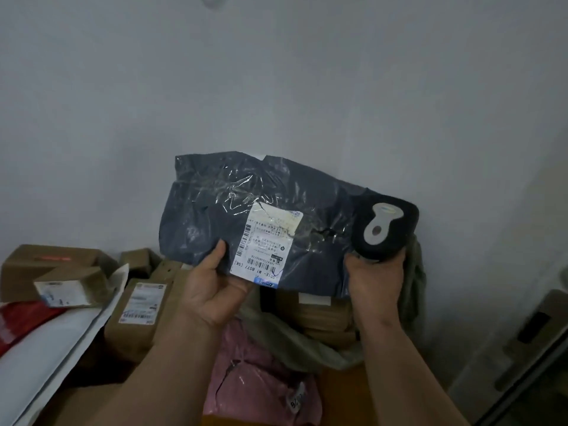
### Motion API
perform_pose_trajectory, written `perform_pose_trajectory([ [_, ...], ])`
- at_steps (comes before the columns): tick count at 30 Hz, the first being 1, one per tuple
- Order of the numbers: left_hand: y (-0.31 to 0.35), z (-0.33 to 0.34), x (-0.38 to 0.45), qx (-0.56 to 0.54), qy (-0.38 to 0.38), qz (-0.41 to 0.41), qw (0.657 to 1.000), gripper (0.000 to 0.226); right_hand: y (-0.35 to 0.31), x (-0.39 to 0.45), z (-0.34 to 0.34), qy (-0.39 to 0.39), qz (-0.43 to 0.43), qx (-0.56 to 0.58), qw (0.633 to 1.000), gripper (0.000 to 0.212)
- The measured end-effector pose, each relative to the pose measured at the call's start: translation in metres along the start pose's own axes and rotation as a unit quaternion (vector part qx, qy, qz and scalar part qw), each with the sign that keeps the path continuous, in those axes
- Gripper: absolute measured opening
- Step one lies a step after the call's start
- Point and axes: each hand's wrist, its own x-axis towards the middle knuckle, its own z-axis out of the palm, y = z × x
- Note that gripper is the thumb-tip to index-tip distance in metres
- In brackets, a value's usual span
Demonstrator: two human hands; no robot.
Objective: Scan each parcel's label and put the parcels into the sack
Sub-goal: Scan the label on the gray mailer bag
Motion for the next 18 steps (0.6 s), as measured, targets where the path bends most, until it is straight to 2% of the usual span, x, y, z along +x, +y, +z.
perform_pose_trajectory([
  [5,-0.024,0.028,0.071,-0.039,-0.011,0.002,0.999,0.045,0.006,0.085,0.012,0.006,-0.033,-0.020,0.999,0.069],
  [7,-0.042,0.033,0.103,-0.039,0.056,-0.004,0.998,0.043,0.018,0.118,0.011,0.002,0.001,-0.017,1.000,0.071],
  [10,-0.072,0.031,0.145,-0.023,0.203,-0.015,0.979,0.041,0.041,0.156,0.000,0.025,0.034,-0.027,0.999,0.063],
  [12,-0.087,0.031,0.164,-0.017,0.247,-0.014,0.969,0.043,0.051,0.169,-0.005,0.027,0.022,-0.044,0.998,0.058],
  [15,-0.098,0.043,0.182,0.018,0.242,-0.029,0.970,0.046,0.055,0.179,-0.005,-0.005,-0.013,-0.086,0.996,0.057],
  [18,-0.110,0.060,0.194,0.113,0.217,-0.068,0.967,0.060,0.056,0.185,0.001,-0.060,-0.018,-0.118,0.991,0.052],
])
